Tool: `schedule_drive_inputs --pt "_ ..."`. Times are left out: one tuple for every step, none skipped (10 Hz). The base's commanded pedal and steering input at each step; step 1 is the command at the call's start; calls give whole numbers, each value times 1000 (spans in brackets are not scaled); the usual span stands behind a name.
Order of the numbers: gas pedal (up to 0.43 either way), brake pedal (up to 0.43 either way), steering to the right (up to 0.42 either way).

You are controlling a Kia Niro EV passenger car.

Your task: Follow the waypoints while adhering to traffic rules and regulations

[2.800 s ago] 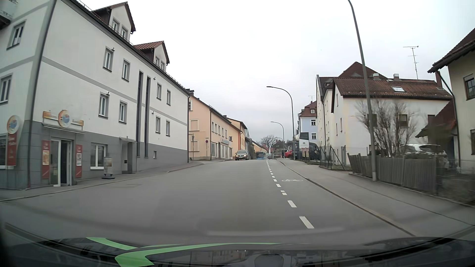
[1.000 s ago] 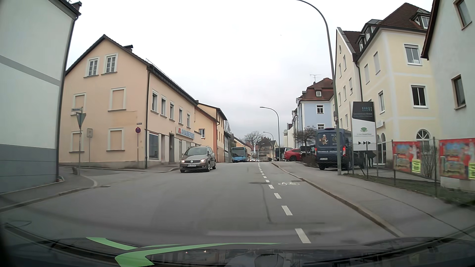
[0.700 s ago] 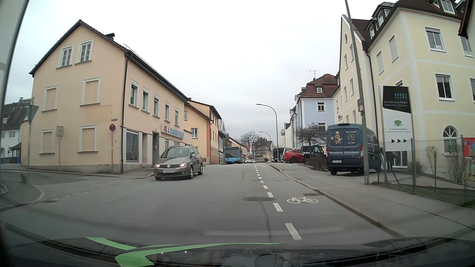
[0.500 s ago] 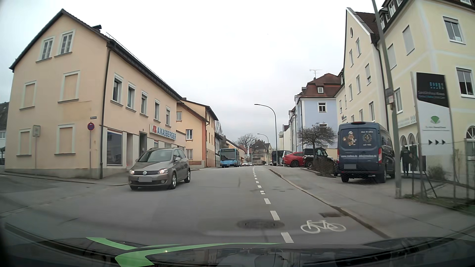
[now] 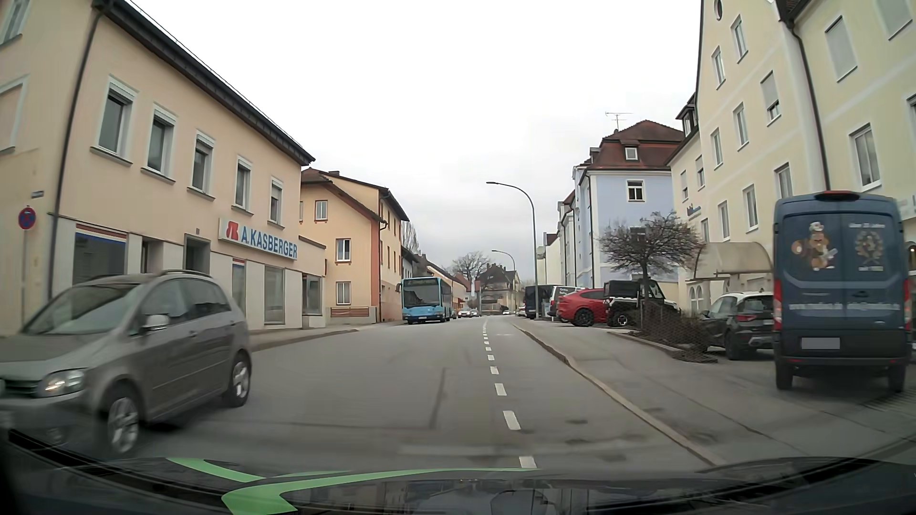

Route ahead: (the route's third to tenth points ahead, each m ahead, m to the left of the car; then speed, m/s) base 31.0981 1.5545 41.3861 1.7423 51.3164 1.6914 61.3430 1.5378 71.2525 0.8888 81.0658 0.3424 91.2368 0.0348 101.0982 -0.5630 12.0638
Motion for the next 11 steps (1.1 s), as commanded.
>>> schedule_drive_inputs --pt "150 0 -2" --pt "150 0 -2" --pt "150 0 -2" --pt "150 0 -2" --pt "150 0 -2" --pt "150 0 -1" --pt "150 0 -1" --pt "150 0 -1" --pt "150 0 0" --pt "150 0 0" --pt "150 0 0"
